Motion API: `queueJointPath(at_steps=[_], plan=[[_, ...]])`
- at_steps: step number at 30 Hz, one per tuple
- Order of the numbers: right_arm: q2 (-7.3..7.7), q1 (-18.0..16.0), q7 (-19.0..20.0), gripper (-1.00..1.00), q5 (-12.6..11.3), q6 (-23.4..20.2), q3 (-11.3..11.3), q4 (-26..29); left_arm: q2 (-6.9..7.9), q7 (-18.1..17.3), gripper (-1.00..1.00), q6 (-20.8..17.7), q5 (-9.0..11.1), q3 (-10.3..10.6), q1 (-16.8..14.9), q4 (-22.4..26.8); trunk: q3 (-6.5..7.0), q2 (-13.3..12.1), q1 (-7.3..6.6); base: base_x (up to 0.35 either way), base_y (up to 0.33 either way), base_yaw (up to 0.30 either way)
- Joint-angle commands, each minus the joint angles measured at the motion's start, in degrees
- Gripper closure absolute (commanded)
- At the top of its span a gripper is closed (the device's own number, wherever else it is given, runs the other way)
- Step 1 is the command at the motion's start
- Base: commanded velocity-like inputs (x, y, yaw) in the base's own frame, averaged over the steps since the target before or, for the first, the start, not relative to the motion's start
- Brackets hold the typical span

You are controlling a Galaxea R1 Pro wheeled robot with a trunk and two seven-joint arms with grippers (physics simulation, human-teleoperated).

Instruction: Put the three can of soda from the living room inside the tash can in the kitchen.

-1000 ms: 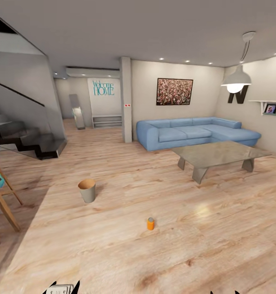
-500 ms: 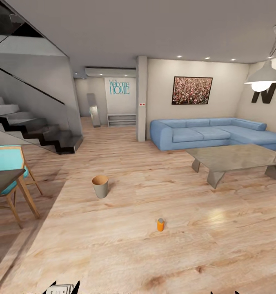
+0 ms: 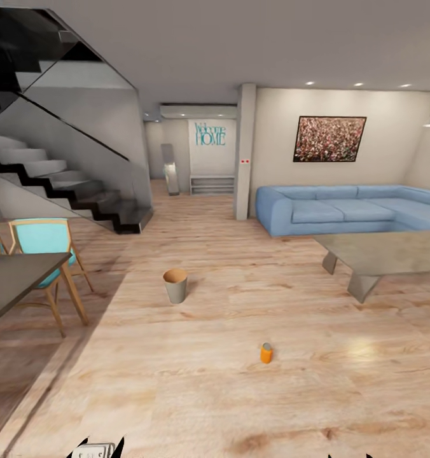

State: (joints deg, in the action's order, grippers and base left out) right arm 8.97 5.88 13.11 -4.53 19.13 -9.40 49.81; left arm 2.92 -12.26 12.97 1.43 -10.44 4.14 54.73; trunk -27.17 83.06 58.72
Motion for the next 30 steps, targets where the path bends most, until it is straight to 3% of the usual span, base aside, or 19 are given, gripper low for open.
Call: queueJointPath(at_steps=[1,15,30], plan=[[-0.01,0.0,0.5,-1.0,-0.5,0.0,-0.1,0.0,-0.02,-0.4,-1.0,0.0,0.2,-0.1,0.0,0.0,-0.06,0.0,0.0,0.0,-0.071,0.244],[0.02,0.0,0.5,-1.0,-0.5,0.1,-0.1,0.0,-0.02,-0.4,-1.0,0.0,0.1,-0.1,0.0,0.0,-0.31,0.0,0.0,0.023,-0.046,0.179],[0.07,0.0,0.6,-1.0,-0.4,0.1,-0.1,0.0,-0.02,-0.4,-1.0,-0.1,0.1,-0.1,-0.1,0.0,-0.32,0.0,0.0,0.238,-0.002,0.01]])
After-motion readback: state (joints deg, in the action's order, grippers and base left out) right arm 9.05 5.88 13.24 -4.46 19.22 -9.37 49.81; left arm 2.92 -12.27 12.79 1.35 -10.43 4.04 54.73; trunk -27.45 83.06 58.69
